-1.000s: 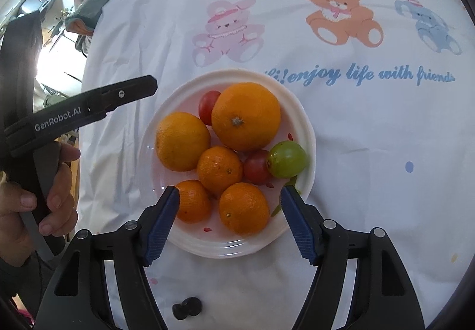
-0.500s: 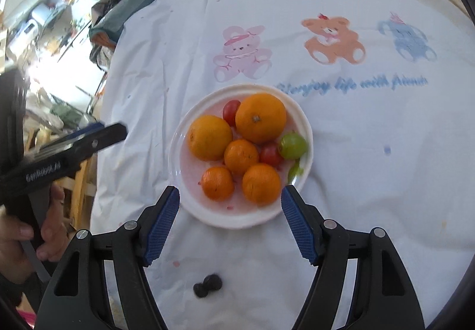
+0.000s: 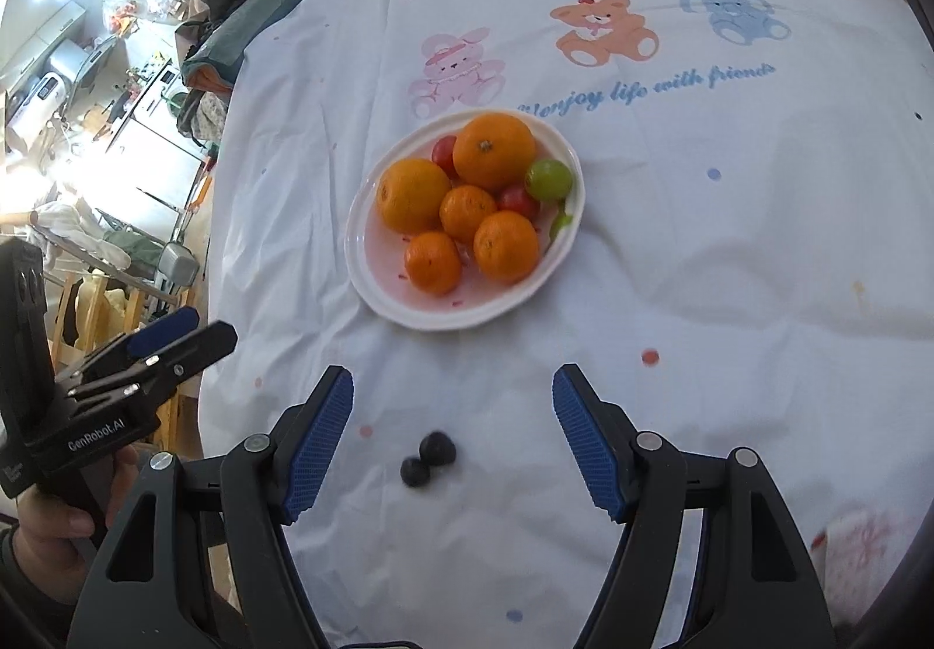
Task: Organize fruits
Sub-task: 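Withdraw both open tools from the plate toward the two dark plums, then grasp a dark plum with the left tool while the right tool grasps the other plum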
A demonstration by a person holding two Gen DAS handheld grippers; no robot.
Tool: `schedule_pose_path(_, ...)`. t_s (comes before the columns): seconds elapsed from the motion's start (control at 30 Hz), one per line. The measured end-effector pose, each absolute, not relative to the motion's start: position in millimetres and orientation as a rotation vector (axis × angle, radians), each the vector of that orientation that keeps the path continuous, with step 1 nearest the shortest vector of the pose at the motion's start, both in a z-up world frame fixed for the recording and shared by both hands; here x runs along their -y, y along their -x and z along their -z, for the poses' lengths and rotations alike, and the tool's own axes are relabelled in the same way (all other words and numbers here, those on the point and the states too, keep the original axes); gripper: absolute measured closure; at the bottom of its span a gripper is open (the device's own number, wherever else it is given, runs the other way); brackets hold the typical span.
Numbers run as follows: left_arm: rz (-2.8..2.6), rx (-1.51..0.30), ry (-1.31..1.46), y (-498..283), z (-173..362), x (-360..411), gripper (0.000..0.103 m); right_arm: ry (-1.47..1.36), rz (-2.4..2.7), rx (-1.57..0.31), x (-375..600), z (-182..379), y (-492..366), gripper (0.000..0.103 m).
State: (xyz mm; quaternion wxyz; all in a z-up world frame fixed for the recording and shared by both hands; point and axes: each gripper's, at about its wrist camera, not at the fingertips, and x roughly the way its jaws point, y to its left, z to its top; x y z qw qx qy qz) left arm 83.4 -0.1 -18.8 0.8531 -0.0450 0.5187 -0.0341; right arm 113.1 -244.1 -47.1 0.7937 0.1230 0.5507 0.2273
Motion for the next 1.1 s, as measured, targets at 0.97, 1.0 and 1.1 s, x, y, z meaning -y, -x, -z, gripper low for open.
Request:
schedule_pose_path(0.97, 0.337, -1.405, -0.213, -73.1, 125.7, 118.9, 0.084, -0.477, -0.278, -1.314, 296.8, 82.8, -110.9, 0.029)
schedule_pose_path(1.0, 0.334, -1.406, -0.213, -72.5, 125.2, 119.8, 0.084, -0.474, -0.281, -1.315, 296.0, 82.7, -110.7, 0.029)
schedule_pose_path(1.1, 0.340, -1.409, -0.198, -70.3, 122.4, 119.1, 0.084, -0.462, -0.284, -1.309, 293.8, 80.7, -110.4, 0.029)
